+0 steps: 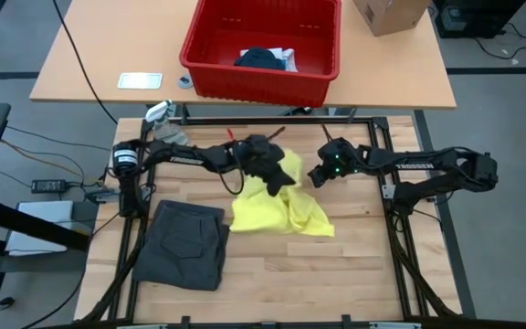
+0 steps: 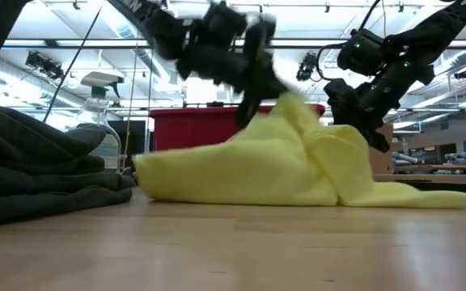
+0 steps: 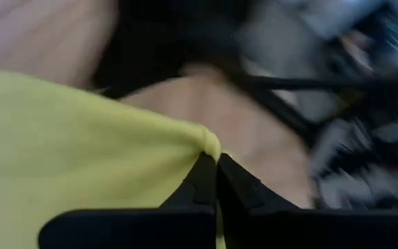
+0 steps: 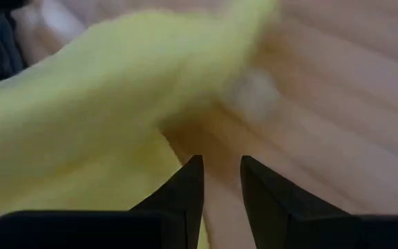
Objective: Fold Laundry from Bin
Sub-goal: Fold the yellow shirt
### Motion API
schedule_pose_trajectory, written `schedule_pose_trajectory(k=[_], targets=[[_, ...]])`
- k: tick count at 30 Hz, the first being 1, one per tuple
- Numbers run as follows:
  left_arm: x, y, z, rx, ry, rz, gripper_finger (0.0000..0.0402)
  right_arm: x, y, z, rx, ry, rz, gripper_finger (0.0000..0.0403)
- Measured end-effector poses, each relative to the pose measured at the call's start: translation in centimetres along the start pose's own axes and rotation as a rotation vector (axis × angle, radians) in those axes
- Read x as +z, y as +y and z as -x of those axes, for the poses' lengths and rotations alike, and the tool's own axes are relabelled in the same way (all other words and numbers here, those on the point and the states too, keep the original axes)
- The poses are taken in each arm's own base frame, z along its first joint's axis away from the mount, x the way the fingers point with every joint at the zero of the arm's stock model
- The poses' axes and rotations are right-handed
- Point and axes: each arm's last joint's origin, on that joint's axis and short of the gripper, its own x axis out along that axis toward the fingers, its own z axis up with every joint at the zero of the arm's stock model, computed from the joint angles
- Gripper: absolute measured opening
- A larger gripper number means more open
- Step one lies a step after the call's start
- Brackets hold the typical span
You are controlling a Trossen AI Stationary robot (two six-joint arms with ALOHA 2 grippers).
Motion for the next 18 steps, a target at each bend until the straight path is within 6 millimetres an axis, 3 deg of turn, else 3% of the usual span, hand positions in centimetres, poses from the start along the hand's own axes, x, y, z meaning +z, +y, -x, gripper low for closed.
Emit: schedule_pose_trajectory(k=[3,6,11,18], targets=[[0.8,-3.0,-0.5,-0.128,0.088,-0.117,0.0001,0.3,-0.2,0.6,-0.013,-0.033,-0.009,0.0105],[0.0,-4.5,-0.2,-0.021,0.257,-0.101,0.0001,0.5,-0.3,1.0,-0.011,-0.052,-0.008,0.0105],[-2.2,-3.7,0.8,0.36,0.436,0.005,0.0001,0.2,-0.3,1.1,0.008,0.0,-0.039,0.0105],[-2.5,-3.8,1.9,0.485,0.442,0.095,0.0,-2.4,-0.2,1.0,-0.029,0.216,0.013,0.0109]])
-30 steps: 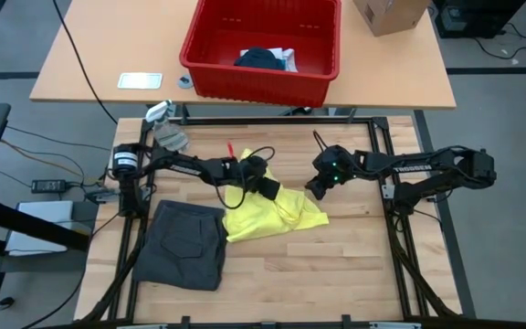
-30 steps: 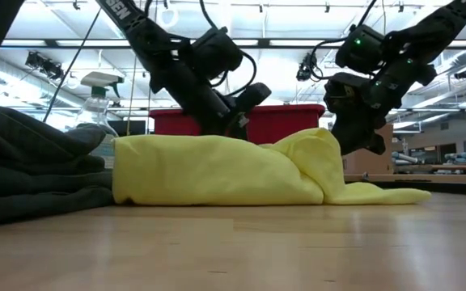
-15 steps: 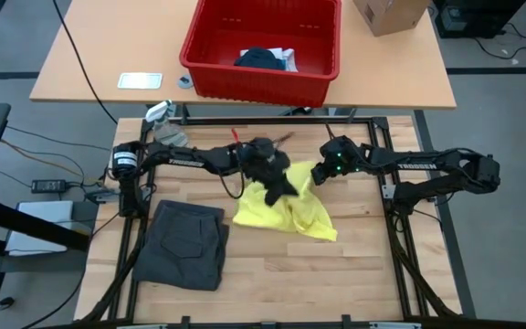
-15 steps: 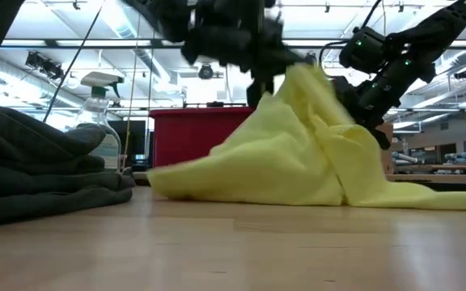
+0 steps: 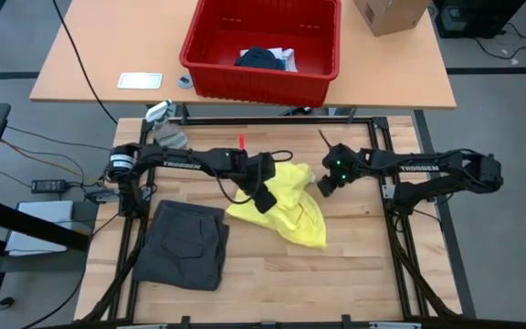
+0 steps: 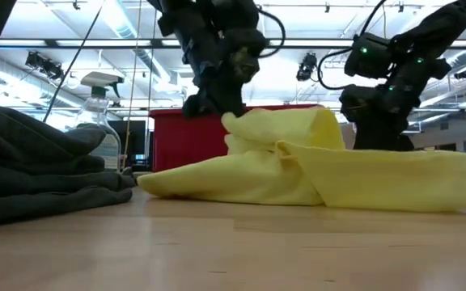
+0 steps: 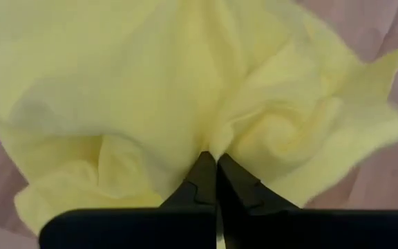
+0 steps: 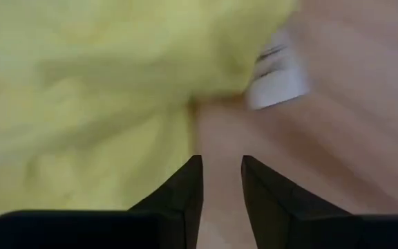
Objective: Fold Laundry from Bin
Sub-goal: Fold the yellow shirt
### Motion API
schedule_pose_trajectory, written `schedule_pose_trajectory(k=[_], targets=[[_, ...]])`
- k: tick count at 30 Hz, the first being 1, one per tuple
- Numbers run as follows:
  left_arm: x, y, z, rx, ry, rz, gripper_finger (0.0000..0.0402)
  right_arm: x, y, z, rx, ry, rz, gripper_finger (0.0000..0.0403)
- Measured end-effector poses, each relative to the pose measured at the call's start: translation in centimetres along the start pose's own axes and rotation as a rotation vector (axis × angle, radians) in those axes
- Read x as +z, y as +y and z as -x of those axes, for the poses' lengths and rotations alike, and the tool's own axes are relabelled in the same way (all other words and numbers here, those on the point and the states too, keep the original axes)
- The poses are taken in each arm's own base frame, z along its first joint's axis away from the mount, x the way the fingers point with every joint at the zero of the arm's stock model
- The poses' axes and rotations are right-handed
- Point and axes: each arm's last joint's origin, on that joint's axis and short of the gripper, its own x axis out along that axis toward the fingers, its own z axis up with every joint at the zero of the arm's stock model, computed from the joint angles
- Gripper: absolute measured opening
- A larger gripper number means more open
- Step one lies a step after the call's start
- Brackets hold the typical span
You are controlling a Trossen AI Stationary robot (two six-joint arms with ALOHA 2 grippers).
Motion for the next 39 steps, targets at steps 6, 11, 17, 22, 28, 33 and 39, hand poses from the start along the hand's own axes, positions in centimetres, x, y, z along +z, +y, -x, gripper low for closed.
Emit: schedule_pose_trajectory(k=[6,11,17,22,28,33,39], targets=[[0.3,0.0,1.3,0.008,-0.044,0.003,0.0,-0.8,2.9,-0.6,0.192,-0.054,0.129,0.0142],[0.5,0.2,1.6,0.023,-0.067,0.011,0.0,-1.1,4.3,-2.2,0.191,-0.112,0.231,0.0195],[0.7,0.6,1.7,0.026,-0.069,0.031,0.0,-1.8,4.6,-5.0,0.149,-0.086,0.252,0.0231],[0.8,0.8,1.7,0.029,-0.071,0.048,0.0,-1.6,4.5,-6.1,0.137,-0.103,0.213,0.0188],[1.0,1.4,3.8,0.039,-0.112,0.047,0.0,-1.2,3.3,-5.1,0.089,-0.065,0.161,0.0019],[1.4,2.2,8.1,0.05,-0.216,-0.015,0.0,-0.6,2.6,-1.7,-0.011,-0.077,0.164,0.0008],[0.8,2.3,13.7,0.012,-0.344,-0.278,0.0,1.1,3.9,6.3,-0.179,-0.3,0.337,0.0007]])
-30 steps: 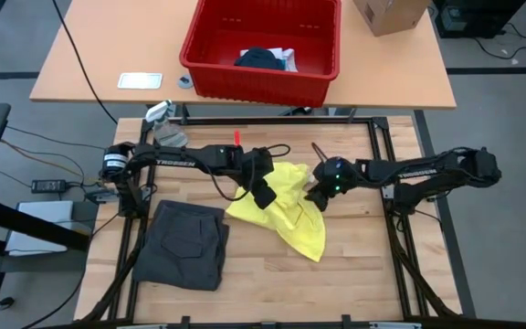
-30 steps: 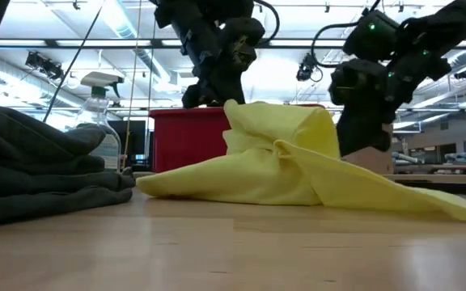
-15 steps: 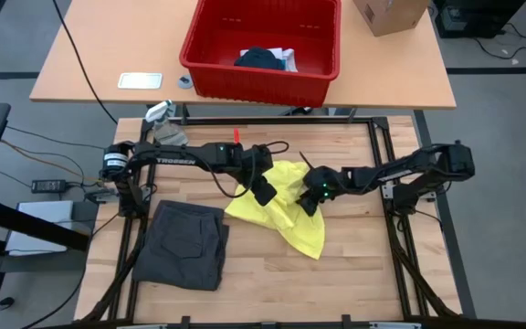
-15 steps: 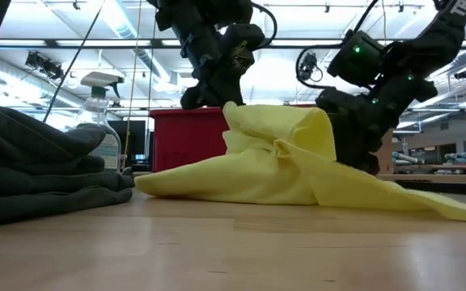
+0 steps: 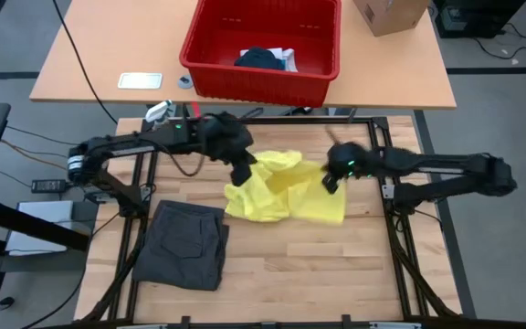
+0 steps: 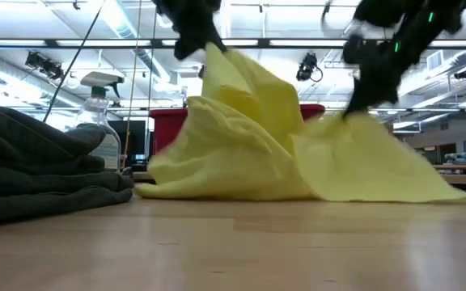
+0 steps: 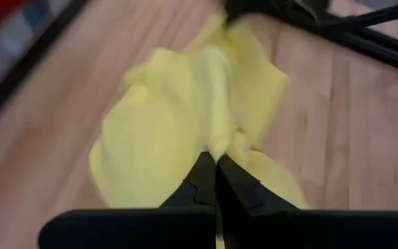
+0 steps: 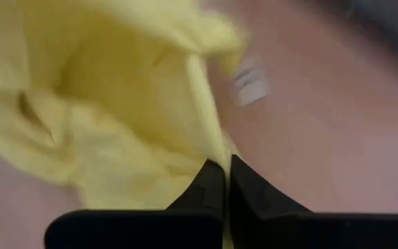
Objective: Fold Laundry from Bin
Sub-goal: Fold the yellow shirt
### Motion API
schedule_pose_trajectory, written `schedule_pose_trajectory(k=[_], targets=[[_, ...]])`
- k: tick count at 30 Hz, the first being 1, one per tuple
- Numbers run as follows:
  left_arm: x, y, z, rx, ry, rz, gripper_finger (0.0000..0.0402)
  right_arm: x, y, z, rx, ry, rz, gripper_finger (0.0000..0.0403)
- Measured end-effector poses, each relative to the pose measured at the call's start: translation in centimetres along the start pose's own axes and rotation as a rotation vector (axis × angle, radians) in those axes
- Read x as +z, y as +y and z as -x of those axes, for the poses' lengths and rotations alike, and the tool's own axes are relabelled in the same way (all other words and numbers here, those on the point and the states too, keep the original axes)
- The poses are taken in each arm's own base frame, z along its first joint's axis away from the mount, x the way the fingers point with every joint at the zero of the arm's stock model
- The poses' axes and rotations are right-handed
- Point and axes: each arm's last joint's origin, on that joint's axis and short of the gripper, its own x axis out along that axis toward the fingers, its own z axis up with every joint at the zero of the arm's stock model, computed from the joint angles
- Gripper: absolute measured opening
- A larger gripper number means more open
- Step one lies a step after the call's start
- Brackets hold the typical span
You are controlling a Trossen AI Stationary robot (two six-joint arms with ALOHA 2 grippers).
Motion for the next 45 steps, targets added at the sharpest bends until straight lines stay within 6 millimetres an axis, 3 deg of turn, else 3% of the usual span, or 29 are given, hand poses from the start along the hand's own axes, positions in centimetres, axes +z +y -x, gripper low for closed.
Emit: schedule_pose_trajectory(k=[5,10,14,18,29,35,40,45], targets=[[0.5,-0.4,5.0,-0.017,-0.146,-0.059,0.0,4.4,-0.7,8.5,-0.139,-0.349,0.201,0.0007],[1.1,-0.9,9.7,-0.049,-0.341,-0.072,0.0,7.5,-1.5,16.7,-0.21,-0.639,0.333,0.0007],[1.7,-1.8,13.0,-0.268,-0.506,-0.098,0.0,8.9,-1.7,21.8,-0.091,-0.798,0.378,0.0007],[2.6,-3.1,15.3,-0.481,-0.665,-0.145,0.0,9.7,-1.4,25.4,0.096,-0.916,0.438,0.0007],[3.3,-6.5,19.6,-0.775,-0.997,-0.332,0.0,9.5,-1.7,32.8,0.38,-1.118,0.558,0.0007],[3.6,-7.6,22.0,-0.838,-1.249,-0.348,0.0012,9.5,-2.1,34.5,0.371,-1.177,0.529,0.0007],[3.4,-8.5,22.1,-0.864,-1.249,-0.309,0.0016,9.3,-2.0,35.1,0.435,-1.189,0.553,0.0007],[3.1,-10.1,20.9,-0.93,-1.166,-0.306,0.0012,8.8,-2.0,36.4,0.596,-1.197,0.569,0.0007]])
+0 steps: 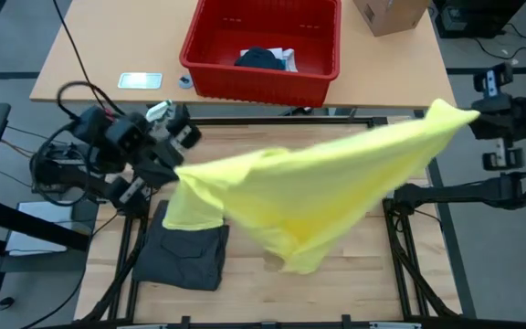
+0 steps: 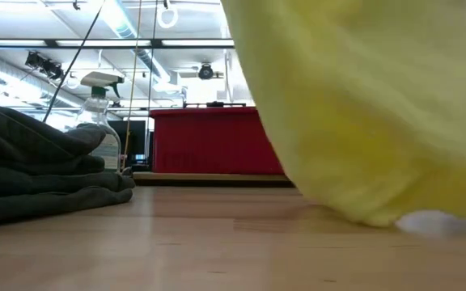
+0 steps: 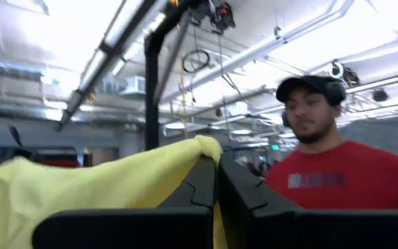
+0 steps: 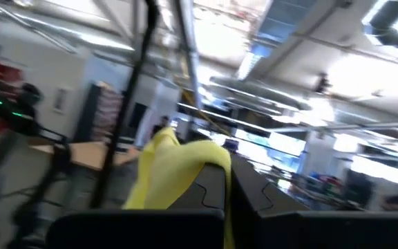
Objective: Fold Laundry from Bin
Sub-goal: Fold the yellow shirt
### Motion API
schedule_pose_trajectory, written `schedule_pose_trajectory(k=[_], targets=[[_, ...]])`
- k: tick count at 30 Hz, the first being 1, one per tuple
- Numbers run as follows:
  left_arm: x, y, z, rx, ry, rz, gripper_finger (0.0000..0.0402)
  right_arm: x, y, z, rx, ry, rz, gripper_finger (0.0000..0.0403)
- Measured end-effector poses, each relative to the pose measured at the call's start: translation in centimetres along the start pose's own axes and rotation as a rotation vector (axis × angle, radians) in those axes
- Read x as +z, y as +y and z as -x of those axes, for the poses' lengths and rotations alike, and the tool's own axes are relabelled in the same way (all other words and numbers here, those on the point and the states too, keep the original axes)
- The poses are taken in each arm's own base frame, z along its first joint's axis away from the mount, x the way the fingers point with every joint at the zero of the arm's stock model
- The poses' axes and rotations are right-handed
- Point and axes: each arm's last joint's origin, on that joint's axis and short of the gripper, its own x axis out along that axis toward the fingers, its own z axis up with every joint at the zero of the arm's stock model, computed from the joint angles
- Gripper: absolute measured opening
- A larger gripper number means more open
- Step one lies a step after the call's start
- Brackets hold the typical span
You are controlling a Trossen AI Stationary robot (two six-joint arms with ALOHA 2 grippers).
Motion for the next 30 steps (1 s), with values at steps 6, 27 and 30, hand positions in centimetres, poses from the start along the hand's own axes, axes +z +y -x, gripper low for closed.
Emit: schedule_pose_trajectory(k=[6,27,30], targets=[[-2.4,0.3,-1.6,0.005,0.028,0.048,0.0011,1.1,0.6,1.0,0.131,-0.024,-0.058,0.0008],[-6.8,2.8,-1.0,0.946,0.415,0.198,0.0011,-6.6,-1.8,-2.8,-0.452,0.63,-0.232,0.0007],[-8.2,4.0,1.7,1.253,0.536,0.258,0.0011,-10.5,-3.0,-5.5,-0.599,0.802,-0.128,0.0007]])
